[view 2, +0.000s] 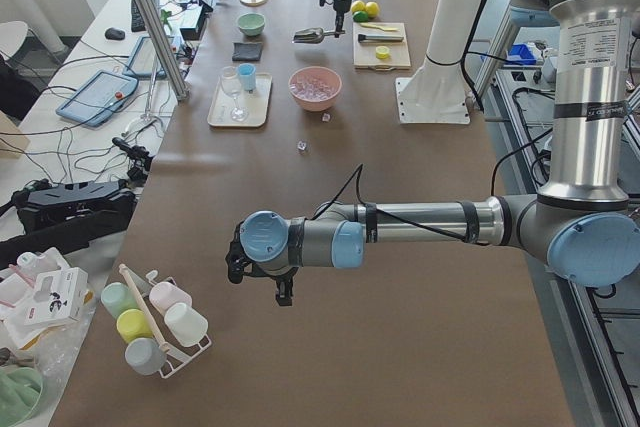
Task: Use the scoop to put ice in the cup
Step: 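Lower the metal scoop onto the table beside the cutting board with the right gripper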
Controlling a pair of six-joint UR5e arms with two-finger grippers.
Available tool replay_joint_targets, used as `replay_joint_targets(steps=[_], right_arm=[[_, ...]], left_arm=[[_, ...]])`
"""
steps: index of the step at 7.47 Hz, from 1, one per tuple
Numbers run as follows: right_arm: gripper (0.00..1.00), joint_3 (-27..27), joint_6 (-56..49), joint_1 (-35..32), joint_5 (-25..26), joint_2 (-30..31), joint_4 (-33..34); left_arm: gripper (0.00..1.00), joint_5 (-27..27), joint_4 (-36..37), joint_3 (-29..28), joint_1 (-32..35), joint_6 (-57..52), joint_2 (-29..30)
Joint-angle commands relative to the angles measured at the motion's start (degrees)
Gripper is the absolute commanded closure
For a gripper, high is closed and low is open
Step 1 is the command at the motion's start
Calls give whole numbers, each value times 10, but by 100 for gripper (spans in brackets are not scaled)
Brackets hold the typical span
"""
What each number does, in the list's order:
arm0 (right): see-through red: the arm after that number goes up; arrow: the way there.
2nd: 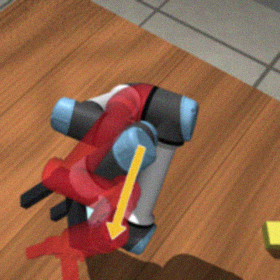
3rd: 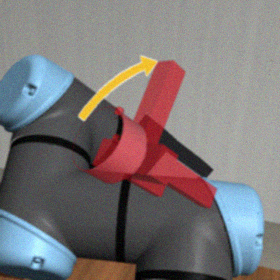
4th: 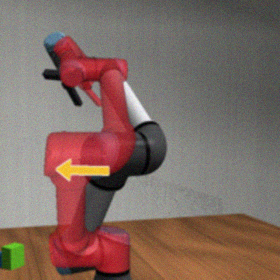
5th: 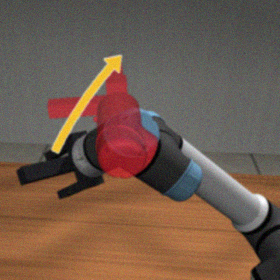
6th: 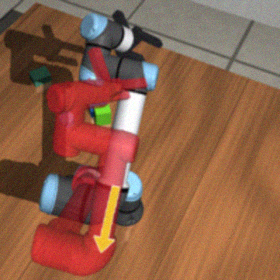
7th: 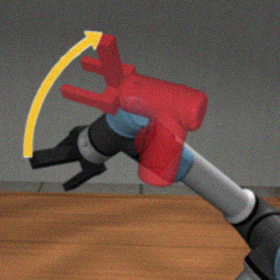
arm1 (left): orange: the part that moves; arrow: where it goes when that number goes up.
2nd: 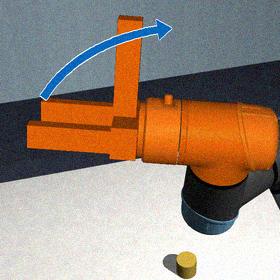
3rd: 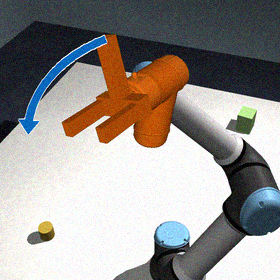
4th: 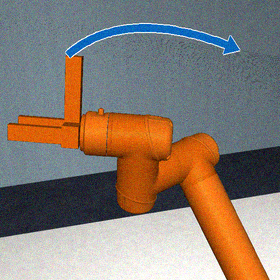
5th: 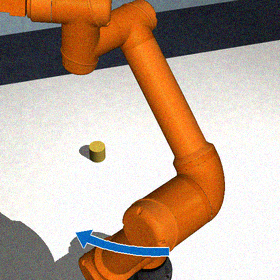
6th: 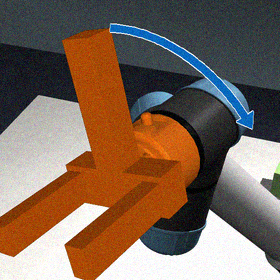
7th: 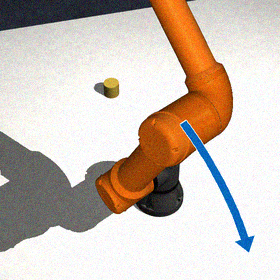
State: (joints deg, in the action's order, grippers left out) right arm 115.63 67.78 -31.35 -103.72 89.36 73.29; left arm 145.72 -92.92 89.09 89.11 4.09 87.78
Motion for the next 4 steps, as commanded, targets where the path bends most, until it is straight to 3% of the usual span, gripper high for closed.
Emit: replay_joint_targets(steps=[1, 4], right_arm=[[100, -6, 30, 26, 29, 0, -7], [100, -7, 44, 41, 44, 0, -7]], left_arm=[[2, 0, -1, 1, -2, 0, -1], [2, 0, -1, 2, 0, 1, -8]])
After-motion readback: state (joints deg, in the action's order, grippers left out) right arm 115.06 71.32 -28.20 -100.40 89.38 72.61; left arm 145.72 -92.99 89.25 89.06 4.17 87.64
